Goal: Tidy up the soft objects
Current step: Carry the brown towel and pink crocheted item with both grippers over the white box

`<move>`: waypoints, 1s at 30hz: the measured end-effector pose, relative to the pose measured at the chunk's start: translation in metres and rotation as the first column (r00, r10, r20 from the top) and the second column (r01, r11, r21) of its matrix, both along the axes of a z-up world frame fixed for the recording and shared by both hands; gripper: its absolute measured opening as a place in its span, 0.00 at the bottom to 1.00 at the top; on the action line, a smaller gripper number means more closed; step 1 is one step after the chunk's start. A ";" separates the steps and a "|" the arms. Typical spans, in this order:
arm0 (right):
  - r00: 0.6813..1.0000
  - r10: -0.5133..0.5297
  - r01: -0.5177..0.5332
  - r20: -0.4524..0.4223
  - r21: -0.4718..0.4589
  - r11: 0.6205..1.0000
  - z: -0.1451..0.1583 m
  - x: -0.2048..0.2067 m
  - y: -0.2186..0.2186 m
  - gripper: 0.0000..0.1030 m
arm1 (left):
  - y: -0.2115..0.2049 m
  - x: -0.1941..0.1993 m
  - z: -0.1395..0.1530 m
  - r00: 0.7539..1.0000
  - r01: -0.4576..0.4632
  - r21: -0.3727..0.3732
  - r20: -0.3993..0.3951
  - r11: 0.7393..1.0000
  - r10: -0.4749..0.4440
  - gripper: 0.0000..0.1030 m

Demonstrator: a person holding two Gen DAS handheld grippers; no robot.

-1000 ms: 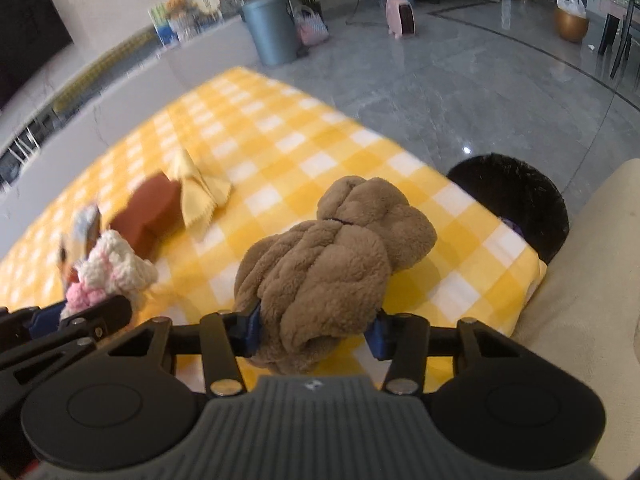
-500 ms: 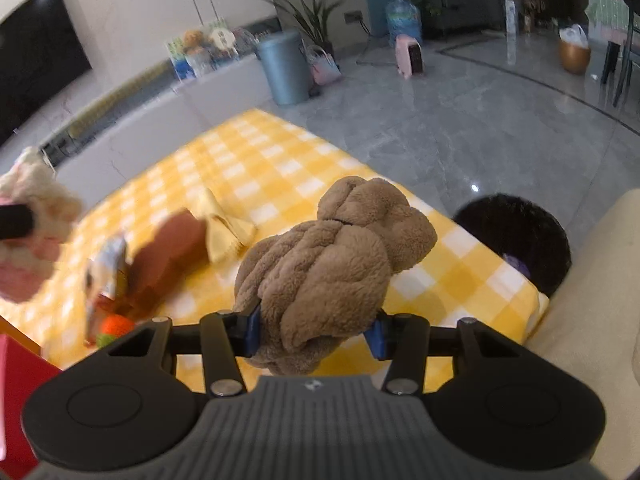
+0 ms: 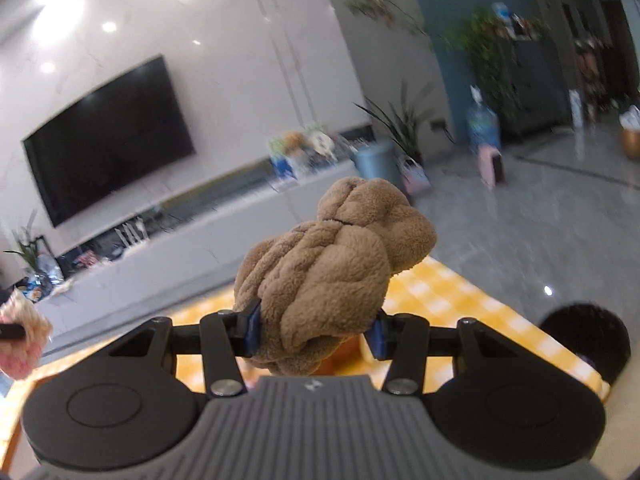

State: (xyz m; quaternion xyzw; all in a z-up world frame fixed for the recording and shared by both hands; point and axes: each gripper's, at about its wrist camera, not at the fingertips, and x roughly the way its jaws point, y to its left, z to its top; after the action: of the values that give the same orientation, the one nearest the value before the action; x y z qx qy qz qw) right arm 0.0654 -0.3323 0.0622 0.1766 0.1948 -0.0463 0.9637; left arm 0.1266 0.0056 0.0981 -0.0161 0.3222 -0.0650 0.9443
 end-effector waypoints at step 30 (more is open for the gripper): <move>0.828 0.559 -0.535 0.039 -0.244 0.809 0.081 0.022 0.249 0.48 | 0.127 -0.036 -0.063 0.997 -0.076 -0.293 -0.017 0.953 0.074 0.29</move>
State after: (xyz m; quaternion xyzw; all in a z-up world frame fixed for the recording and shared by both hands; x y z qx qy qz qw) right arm 0.0869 -0.0831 0.1433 0.0062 0.1783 0.2213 0.9587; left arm 0.0909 0.1321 0.0348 -0.1683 0.3112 -0.0761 0.9322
